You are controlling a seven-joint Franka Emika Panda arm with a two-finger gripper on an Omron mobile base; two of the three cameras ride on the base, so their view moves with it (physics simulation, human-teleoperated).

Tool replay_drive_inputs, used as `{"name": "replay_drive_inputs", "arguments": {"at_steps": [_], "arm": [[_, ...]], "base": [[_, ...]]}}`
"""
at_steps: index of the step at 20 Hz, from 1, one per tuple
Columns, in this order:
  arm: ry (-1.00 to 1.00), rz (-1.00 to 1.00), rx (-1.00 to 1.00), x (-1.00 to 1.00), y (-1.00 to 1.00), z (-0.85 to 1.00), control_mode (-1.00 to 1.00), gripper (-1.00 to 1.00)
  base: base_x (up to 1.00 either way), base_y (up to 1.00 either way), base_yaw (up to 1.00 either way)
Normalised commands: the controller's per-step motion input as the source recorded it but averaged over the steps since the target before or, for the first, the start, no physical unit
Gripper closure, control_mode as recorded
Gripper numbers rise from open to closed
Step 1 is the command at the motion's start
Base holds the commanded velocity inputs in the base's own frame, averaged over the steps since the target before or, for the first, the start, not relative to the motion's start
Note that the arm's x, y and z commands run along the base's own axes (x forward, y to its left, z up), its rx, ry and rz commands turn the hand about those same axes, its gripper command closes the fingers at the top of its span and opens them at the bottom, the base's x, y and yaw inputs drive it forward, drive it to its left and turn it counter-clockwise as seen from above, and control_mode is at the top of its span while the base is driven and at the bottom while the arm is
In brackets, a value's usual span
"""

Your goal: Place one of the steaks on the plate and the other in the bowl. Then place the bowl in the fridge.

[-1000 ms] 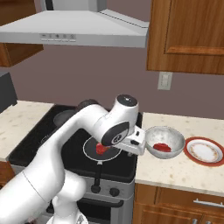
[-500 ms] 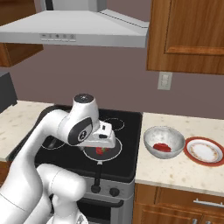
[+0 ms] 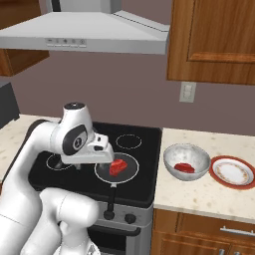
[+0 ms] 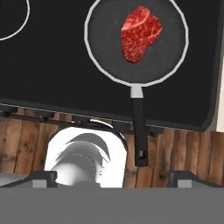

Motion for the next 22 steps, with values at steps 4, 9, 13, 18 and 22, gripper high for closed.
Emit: {"name": "replay_drive_inputs", "arguments": {"at_steps": [4, 9, 13, 18, 22], "arm": [[0.06, 0.01, 0.00, 0.37, 0.17, -0.05, -1.00, -1.00], [0.01, 0.00, 0.00, 0.40, 0.00, -0.15, -1.00, -1.00], [0.01, 0.00, 0.00, 0.33, -0.06, -0.22, -1.00, -1.00], [0.00, 0.00, 0.04, 0.27, -0.01, -0.38, -1.00, -1.00], [0.00, -0.03, 0.00, 0.20, -0.07, -0.21, -1.00, -1.00]], "base": [[0.00, 0.00, 0.00], [0.00, 0.00, 0.00], [0.00, 0.00, 0.00], [0.00, 0.00, 0.00], [0.00, 0.00, 0.00]]}}
